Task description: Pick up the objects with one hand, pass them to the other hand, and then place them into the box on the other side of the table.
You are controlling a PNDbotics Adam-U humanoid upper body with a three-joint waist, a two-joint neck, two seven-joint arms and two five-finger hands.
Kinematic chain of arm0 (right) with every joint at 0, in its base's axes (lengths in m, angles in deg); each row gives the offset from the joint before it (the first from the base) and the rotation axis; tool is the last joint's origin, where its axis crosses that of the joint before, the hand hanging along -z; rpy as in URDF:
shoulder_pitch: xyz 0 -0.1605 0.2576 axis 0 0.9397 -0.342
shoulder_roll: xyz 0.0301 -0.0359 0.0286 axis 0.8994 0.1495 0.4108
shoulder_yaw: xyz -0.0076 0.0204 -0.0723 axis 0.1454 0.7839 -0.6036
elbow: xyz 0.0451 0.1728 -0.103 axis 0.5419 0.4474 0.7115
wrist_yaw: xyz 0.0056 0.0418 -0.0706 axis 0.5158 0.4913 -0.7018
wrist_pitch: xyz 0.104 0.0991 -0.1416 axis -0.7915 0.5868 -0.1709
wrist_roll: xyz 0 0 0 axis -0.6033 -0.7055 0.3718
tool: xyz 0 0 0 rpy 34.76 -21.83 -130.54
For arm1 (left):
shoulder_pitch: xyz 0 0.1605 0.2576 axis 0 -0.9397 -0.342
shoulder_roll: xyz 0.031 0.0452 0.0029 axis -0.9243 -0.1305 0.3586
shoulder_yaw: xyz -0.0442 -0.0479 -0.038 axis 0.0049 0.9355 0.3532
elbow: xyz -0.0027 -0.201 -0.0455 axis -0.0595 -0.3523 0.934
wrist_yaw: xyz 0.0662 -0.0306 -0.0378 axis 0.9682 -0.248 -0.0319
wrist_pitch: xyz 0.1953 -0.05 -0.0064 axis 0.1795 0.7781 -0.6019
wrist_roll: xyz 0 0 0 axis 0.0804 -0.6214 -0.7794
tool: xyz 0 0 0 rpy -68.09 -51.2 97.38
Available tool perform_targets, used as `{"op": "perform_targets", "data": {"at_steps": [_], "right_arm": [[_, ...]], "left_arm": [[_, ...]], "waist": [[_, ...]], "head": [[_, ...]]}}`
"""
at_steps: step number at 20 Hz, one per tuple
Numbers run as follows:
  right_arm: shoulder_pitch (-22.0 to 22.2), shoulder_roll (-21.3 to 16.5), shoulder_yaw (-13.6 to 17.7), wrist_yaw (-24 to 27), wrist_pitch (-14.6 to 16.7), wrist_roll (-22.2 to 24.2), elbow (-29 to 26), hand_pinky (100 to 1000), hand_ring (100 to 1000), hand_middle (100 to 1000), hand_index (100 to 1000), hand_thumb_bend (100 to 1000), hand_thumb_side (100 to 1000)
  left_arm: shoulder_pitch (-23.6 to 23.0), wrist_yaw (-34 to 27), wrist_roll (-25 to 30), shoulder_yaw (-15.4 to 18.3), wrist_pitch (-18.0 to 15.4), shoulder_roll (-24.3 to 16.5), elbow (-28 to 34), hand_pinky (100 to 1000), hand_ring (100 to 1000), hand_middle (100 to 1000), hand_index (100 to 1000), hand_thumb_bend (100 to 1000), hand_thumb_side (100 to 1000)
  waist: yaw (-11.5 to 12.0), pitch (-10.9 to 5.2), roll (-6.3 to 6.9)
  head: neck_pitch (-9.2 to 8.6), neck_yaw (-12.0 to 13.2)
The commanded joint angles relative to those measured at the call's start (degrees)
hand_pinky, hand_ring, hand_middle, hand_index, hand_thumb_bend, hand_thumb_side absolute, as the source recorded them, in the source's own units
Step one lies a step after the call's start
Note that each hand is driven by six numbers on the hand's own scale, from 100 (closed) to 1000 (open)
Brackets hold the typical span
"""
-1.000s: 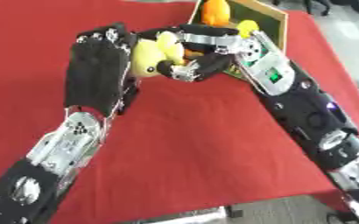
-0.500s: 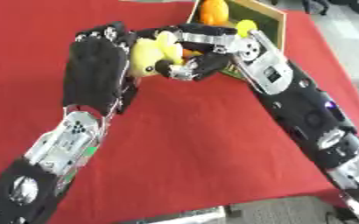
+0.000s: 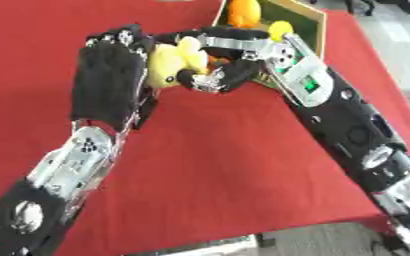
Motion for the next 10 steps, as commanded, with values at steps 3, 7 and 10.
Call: {"op": "perform_targets", "data": {"at_steps": [3, 7, 10], "right_arm": [[-0.5, -0.8, -1.6, -0.6, 8.5, 8.3, -1.3, 972, 1000, 710, 950, 100, 708], [-0.3, -0.9, -2.1, -1.0, 9.3, 8.3, -1.4, 970, 1000, 684, 924, 100, 702], [-0.2, -1.0, -2.0, -1.6, 10.0, 8.3, -1.1, 962, 1000, 612, 855, 100, 649]], "left_arm": [[2.2, 0.4, -0.5, -0.5, 0.0, 2.4, 1.4, 366, 390, 402, 560, 100, 100], [2.3, 0.5, -0.5, -0.4, 0.2, 2.5, 1.1, 364, 389, 401, 559, 100, 100], [2.4, 0.4, -0.6, -0.4, 0.1, 2.5, 1.5, 364, 391, 401, 560, 100, 100]], "waist": [[-0.1, -0.76, 0.11], [-0.1, -0.75, 0.04], [0.0, -0.74, 0.02]], "head": [[0.2, -0.3], [0.2, -0.2], [0.12, -0.2]]}}
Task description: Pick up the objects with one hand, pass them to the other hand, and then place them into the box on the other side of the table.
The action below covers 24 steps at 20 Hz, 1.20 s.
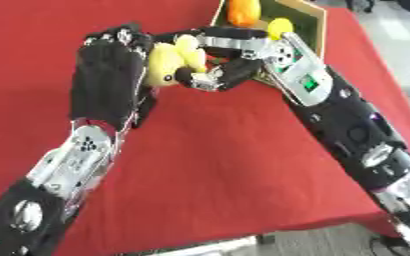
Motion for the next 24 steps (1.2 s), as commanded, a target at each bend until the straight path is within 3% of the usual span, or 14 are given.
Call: {"op": "perform_targets", "data": {"at_steps": [1, 7, 15, 18, 24], "right_arm": [[-0.2, -0.8, -1.4, -1.2, 9.5, 9.0, -0.8, 956, 1000, 576, 824, 100, 598], [-0.1, -0.7, -1.0, -0.7, 8.1, 9.0, -0.1, 903, 1000, 424, 673, 100, 414], [0.1, -0.8, -0.4, 2.4, 3.8, 9.0, -1.1, 851, 1000, 334, 578, 100, 259], [0.1, -0.8, -0.1, 3.2, 1.8, 9.0, -1.4, 831, 1000, 275, 505, 100, 115], [0.2, -0.9, 0.4, 5.9, -2.8, 9.0, -2.4, 814, 1000, 217, 430, 100, 129]], "left_arm": [[2.4, 0.1, -0.4, -0.4, -0.2, 2.5, 1.7, 364, 391, 401, 560, 100, 100], [2.2, -0.1, -0.3, -0.4, -0.1, 2.3, 2.0, 363, 391, 405, 561, 100, 100], [2.1, -0.3, -0.6, -0.4, -0.1, 2.4, 1.9, 362, 390, 405, 561, 100, 100], [2.1, -0.2, -0.8, -0.5, -0.2, 2.4, 1.8, 363, 391, 406, 561, 100, 100], [2.0, -0.2, -0.9, -0.6, -0.4, 2.4, 1.6, 363, 391, 406, 562, 100, 100]], "waist": [[-0.1, -0.83, 0.14], [-0.1, -0.8, 0.17], [-0.1, -0.79, 0.19], [-0.1, -0.77, 0.2], [-0.2, -0.64, 0.27]], "head": [[-0.08, -0.2], [-0.06, -0.3], [0.02, -0.6], [0.32, -0.7], [0.03, -0.8]]}}
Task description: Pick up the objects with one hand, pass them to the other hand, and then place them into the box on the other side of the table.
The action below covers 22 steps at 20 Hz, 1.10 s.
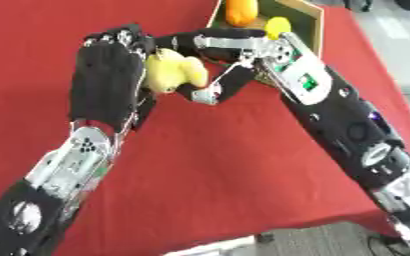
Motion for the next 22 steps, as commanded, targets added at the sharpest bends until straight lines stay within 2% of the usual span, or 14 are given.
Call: {"op": "perform_targets", "data": {"at_steps": [1, 8, 22], "right_arm": [[-0.3, -0.9, -0.5, 1.6, 1.4, 4.1, -2.2, 813, 1000, 214, 427, 100, 129], [-0.1, -1.1, -0.3, 3.7, -3.0, 4.1, -3.2, 796, 1000, 173, 383, 100, 143], [0.4, -1.1, 0.3, 5.0, -6.3, 4.1, -4.1, 785, 1000, 150, 359, 100, 186]], "left_arm": [[1.9, 0.1, -0.5, -0.2, -0.1, 2.3, 1.6, 363, 391, 406, 561, 100, 100], [1.8, -0.2, -0.9, -0.3, -0.2, 2.4, 1.5, 362, 391, 406, 563, 100, 100], [1.4, -0.8, -1.7, -0.2, 0.2, 2.4, 1.0, 355, 386, 403, 567, 127, 100]], "waist": [[-0.2, -0.91, 0.22], [-0.2, -0.95, 0.21], [-0.3, -0.91, 0.07]], "head": [[-0.04, -0.2], [0.15, -0.5], [0.04, -0.6]]}}
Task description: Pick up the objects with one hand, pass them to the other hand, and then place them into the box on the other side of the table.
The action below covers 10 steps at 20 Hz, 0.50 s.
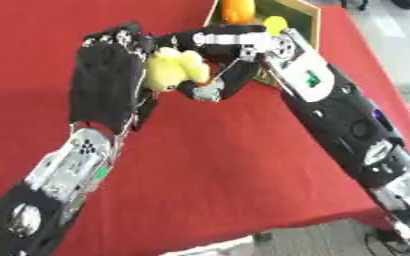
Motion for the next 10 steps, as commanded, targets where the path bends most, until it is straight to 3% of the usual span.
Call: {"op": "perform_targets", "data": {"at_steps": [1, 10], "right_arm": [[-0.2, -0.7, -0.6, 0.8, -0.6, 0.6, -2.7, 785, 1000, 153, 368, 100, 189], [0.1, -0.6, -0.3, 0.8, -0.4, 0.6, -2.7, 784, 1000, 158, 392, 100, 190]], "left_arm": [[1.4, -0.5, -0.5, 0.0, 0.1, 2.0, 0.9, 352, 388, 400, 563, 129, 100], [1.3, -2.0, -1.9, 0.1, 0.7, 2.1, 0.4, 338, 383, 387, 551, 126, 100]], "waist": [[-0.3, -0.93, 0.17], [-0.4, -0.84, 0.04]], "head": [[0.11, -0.1], [0.06, -0.2]]}}
